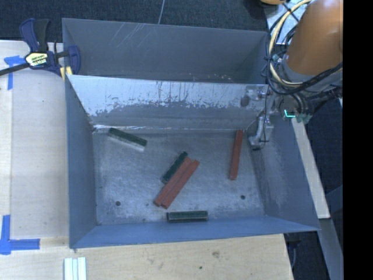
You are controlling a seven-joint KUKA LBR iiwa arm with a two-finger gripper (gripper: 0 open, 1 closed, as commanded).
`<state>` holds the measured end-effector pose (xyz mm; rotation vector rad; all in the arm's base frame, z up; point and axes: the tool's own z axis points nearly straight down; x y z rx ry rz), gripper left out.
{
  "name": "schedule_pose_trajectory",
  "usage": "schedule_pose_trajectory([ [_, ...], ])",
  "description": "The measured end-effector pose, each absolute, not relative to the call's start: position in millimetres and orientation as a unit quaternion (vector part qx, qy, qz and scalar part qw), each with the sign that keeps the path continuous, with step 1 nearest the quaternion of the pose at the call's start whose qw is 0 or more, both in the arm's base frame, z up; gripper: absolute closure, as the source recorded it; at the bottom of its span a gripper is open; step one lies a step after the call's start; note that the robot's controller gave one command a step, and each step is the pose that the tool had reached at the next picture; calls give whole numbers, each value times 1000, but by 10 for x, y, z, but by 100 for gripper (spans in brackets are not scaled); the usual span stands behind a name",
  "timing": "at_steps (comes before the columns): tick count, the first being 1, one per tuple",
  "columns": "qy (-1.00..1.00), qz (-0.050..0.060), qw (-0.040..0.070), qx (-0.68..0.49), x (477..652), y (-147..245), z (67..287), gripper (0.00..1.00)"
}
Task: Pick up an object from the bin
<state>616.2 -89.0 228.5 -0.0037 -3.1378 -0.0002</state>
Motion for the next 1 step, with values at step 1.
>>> schedule_pose_trajectory([
  [1,-1000,0,-2,0,6178,-886,2333,0],
])
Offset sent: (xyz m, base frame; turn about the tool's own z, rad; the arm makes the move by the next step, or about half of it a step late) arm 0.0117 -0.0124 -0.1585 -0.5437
